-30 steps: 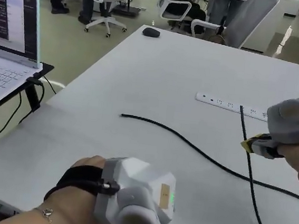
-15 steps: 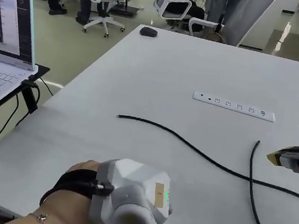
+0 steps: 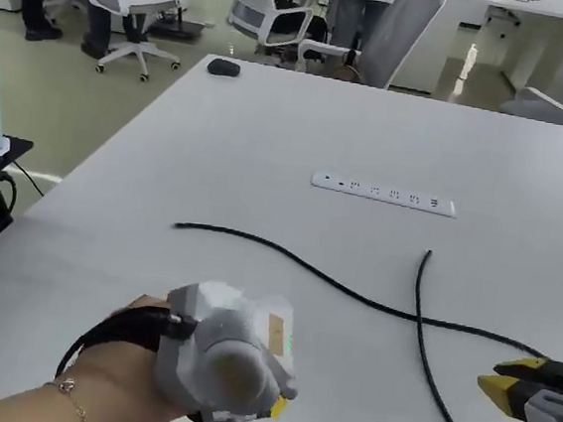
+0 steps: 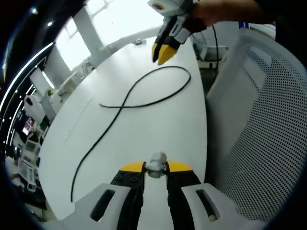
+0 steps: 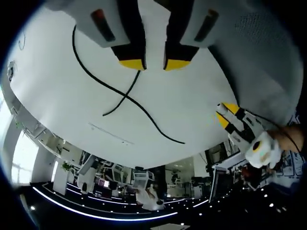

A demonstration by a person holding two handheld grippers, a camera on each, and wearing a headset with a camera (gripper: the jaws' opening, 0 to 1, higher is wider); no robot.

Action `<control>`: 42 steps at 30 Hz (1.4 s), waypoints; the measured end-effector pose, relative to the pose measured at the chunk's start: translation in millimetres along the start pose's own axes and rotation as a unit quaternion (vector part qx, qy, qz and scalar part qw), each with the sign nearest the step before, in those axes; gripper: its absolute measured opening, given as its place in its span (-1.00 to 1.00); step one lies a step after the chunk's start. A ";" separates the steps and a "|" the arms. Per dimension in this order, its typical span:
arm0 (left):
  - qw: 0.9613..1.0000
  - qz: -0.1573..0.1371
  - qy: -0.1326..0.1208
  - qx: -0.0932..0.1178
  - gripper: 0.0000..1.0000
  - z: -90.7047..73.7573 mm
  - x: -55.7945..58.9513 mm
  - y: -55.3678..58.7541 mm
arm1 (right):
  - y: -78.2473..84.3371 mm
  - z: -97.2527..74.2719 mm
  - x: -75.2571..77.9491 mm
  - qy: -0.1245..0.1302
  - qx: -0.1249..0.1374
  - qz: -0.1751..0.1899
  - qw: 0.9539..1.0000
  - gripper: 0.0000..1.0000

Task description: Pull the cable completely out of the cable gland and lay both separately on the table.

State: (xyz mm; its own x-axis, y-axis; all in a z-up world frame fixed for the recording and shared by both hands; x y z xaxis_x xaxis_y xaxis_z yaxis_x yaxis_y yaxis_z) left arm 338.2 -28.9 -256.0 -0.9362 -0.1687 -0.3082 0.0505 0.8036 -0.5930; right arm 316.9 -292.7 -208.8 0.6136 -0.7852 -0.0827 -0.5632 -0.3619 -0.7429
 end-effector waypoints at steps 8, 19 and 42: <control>0.998 -0.046 0.051 0.007 -0.64 36.2 -8.1 -2.2 | 12.5 -49.9 -25.2 0.026 0.028 0.001 0.999 -0.72; 0.992 -0.087 0.093 -0.026 -0.64 82.8 -4.8 22.7 | 10.6 -80.8 -45.4 0.046 0.082 0.029 0.995 -0.74; 0.992 -0.118 0.035 0.029 -0.35 -57.2 0.2 6.7 | 12.9 -29.9 -62.3 -0.046 -0.003 0.017 0.999 -0.67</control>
State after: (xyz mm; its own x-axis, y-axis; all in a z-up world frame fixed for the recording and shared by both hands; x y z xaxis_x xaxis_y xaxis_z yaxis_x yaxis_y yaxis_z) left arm 318.5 9.1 -217.4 -0.9459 -0.3067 -0.1054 -0.1545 0.7119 -0.6851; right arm 254.8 -263.5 -193.4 0.6422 -0.7478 -0.1683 -0.5880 -0.3398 -0.7341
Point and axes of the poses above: the centre of the closed fingertips' face, and the gripper's own axes: z roughly forward along the fingers, x roughly to its right, y roughly out of its underside, the point moved 9 cm from there along -z, roughly backward along the fingers, and after that the axes turned 7 degrees about z, right-handed, at the moved point
